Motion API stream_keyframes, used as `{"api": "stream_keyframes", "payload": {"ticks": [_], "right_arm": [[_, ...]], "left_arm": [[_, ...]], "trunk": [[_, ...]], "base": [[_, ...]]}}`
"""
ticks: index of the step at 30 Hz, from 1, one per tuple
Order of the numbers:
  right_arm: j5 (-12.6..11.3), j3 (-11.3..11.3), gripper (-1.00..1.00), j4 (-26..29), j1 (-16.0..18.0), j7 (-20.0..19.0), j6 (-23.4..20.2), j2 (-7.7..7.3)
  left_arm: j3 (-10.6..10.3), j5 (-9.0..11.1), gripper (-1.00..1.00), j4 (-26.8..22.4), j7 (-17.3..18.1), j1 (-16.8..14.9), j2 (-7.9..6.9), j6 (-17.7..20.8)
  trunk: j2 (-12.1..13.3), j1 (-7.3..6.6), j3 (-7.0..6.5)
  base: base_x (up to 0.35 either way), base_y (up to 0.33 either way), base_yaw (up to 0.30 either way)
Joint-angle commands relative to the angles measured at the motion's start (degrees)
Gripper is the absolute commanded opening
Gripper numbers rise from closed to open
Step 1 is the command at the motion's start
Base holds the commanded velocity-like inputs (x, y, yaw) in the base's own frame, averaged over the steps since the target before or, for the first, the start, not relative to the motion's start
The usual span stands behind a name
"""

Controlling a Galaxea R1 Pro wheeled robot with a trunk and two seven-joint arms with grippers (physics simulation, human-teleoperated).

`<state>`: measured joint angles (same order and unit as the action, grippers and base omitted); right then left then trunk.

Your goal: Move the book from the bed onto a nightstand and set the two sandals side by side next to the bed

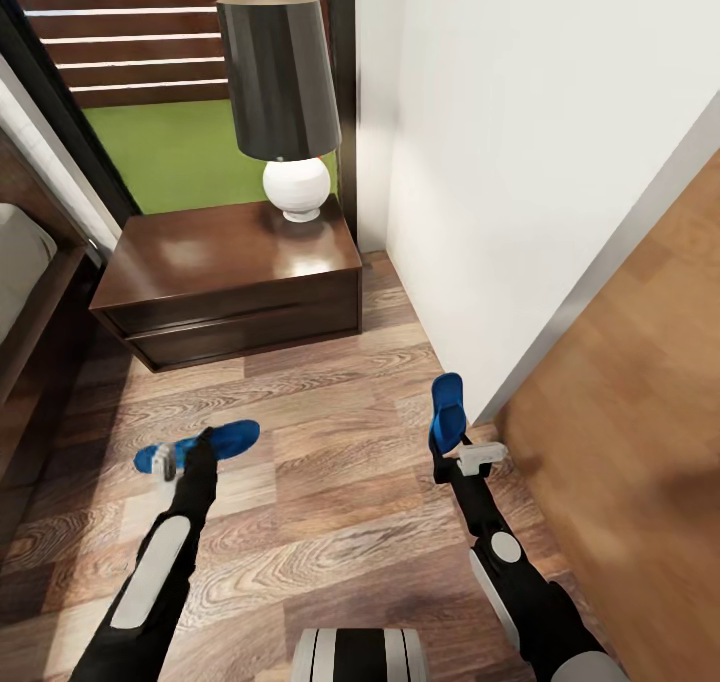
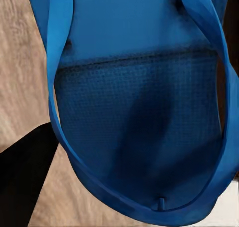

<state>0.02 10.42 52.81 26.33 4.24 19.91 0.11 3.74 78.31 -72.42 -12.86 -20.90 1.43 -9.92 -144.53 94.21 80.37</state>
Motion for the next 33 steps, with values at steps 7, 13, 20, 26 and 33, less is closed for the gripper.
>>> {"api": "stream_keyframes", "payload": {"ticks": [7,13,20,26,33], "right_arm": [[0.03,0.18,-1.00,0.00,0.03,0.42,0.11,-0.03],[0.04,0.19,-1.00,0.02,0.03,0.42,0.11,-0.02],[0.02,0.21,-1.00,0.01,0.01,0.42,0.12,-0.02],[0.14,0.21,-1.00,0.02,0.03,0.42,0.11,0.00],[0.47,0.21,-1.00,-0.01,0.03,0.42,0.12,0.06]], "left_arm": [[-3.49,-23.02,-1.00,6.10,8.66,-0.03,1.07,-0.65],[-6.80,-30.13,-1.00,6.85,10.84,-0.04,0.86,-0.63],[-7.88,-43.09,-1.00,7.04,11.00,-0.03,1.24,-0.71],[-8.86,-44.87,-1.00,7.03,10.94,-0.02,1.32,-0.62],[-13.12,-53.63,-1.00,7.15,10.83,-0.02,0.27,-0.63]], "trunk": [[-0.01,-0.01,0.03],[-0.01,-0.01,0.03],[-0.01,-0.01,0.03],[-0.01,-0.01,0.03],[-0.01,-0.01,0.03]], "base": [[0.000,0.000,0.000],[0.000,0.000,0.000],[0.000,0.000,0.000],[0.000,0.000,0.000],[0.000,0.000,0.000]]}}
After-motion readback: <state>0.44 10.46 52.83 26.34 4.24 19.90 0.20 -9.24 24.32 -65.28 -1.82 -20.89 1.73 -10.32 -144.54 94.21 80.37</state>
